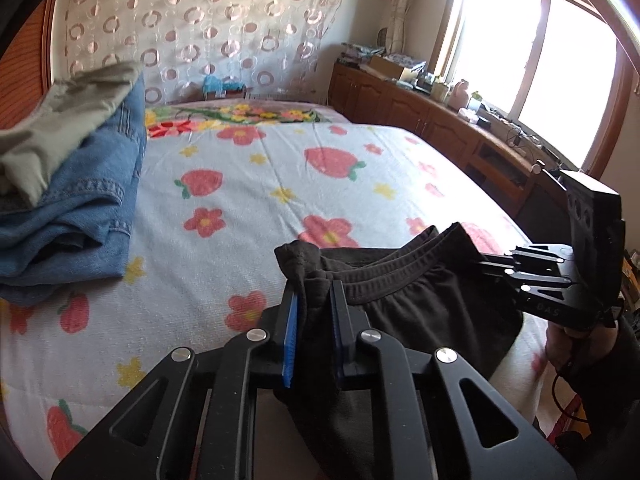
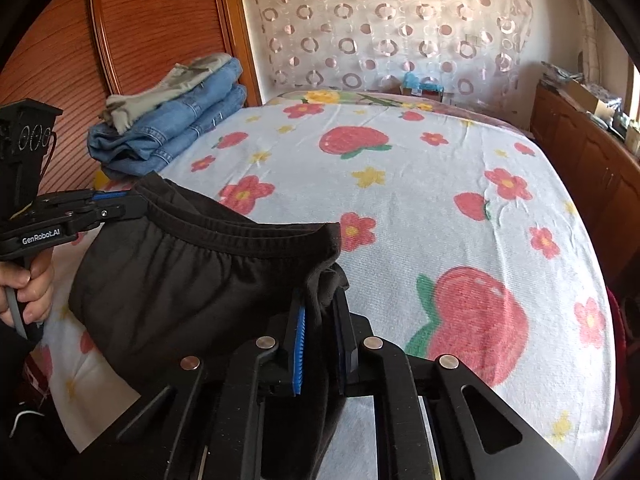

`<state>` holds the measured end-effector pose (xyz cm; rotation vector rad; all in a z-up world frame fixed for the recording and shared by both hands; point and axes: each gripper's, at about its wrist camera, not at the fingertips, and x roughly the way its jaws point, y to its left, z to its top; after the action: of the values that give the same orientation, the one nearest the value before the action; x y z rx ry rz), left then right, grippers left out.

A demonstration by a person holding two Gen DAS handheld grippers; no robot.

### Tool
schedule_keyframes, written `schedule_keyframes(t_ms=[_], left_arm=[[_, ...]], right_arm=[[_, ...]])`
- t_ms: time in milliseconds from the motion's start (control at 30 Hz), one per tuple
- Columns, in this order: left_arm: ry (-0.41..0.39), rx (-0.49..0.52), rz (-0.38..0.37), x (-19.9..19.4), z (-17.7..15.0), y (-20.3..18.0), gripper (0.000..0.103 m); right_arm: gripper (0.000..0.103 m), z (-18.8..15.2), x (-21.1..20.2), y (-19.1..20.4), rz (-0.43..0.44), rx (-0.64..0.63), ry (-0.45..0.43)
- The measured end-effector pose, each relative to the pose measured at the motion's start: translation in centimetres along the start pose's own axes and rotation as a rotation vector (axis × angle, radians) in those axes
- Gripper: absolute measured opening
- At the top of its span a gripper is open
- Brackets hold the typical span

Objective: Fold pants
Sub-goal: 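Close the left gripper on the folded black shorts and lift them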

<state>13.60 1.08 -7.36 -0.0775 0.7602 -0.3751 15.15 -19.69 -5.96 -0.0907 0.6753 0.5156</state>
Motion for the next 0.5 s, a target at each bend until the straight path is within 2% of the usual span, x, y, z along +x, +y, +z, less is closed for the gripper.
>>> schedule_keyframes(t_ms=[500], left_arm=[[-0.111, 0.065, -0.007, -4.2, 1.2, -2.8, 0.015]], right_arm=[[0.011, -0.2, -4.8, 0.8, 0.020, -0.006, -0.114]])
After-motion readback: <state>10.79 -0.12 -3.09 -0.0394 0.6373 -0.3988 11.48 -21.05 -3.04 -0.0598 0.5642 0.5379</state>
